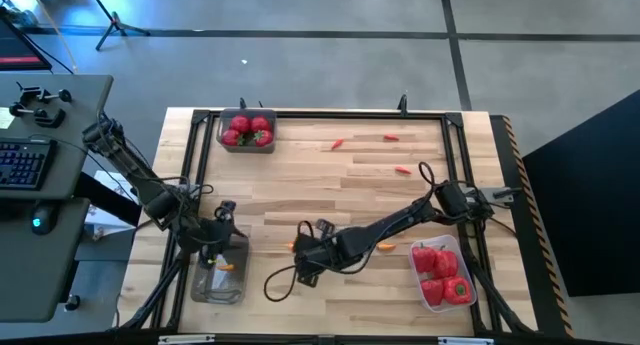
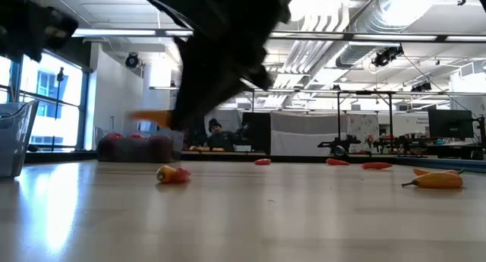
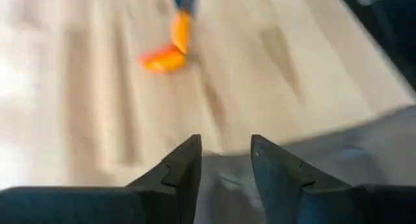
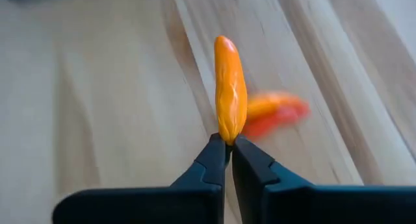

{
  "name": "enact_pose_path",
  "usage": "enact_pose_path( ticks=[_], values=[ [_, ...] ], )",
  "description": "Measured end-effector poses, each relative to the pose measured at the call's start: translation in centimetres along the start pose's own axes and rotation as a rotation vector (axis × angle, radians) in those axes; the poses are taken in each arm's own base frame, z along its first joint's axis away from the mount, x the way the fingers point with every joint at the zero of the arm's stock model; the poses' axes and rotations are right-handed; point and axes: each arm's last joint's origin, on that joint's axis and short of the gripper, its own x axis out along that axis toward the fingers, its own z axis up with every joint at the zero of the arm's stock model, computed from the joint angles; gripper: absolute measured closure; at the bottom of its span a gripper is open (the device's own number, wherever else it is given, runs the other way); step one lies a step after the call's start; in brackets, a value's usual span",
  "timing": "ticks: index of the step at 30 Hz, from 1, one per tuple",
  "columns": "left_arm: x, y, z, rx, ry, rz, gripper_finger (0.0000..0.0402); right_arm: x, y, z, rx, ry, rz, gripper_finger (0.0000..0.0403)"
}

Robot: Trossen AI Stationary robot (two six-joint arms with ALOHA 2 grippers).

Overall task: Sort produce into baskets
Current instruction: Put the yellow chili pepper into the bottom black bin

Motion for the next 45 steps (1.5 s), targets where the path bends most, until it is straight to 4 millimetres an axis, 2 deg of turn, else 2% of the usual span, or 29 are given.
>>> enact_pose_path(
  ticks=[4,9,14,17,23,36,41,45],
  values=[
    [0.1,0.5,0.7,0.138,-0.033,0.094,0.0253,-0.1,0.0,2.0,-0.022,-0.113,0.073,0.0400],
    [1.2,0.3,1.3,0.318,-0.040,0.148,0.0215,-0.4,-0.2,4.5,-0.054,-0.244,0.150,0.0401],
    [2.0,-0.1,2.2,0.408,-0.095,0.239,0.0201,-0.5,-0.5,5.6,-0.079,-0.313,0.221,0.0402],
    [2.2,-0.2,2.5,0.422,-0.117,0.235,0.0203,-0.5,-0.5,5.8,-0.082,-0.322,0.226,0.0402],
    [2.3,-0.4,2.4,0.420,-0.112,0.195,0.0242,-0.6,-0.5,5.9,-0.082,-0.336,0.229,0.0402],
    [2.1,-0.9,2.3,0.424,-0.121,0.160,0.0390,-0.6,-0.4,5.9,-0.076,-0.340,0.224,0.0402],
    [2.2,-0.9,2.3,0.426,-0.119,0.150,0.0398,-0.6,-0.5,5.9,-0.039,-0.341,0.215,0.0392],
    [1.9,-0.9,2.2,0.398,-0.116,0.101,0.0401,-0.6,-0.5,5.9,-0.012,-0.341,0.205,0.0345]
  ],
)
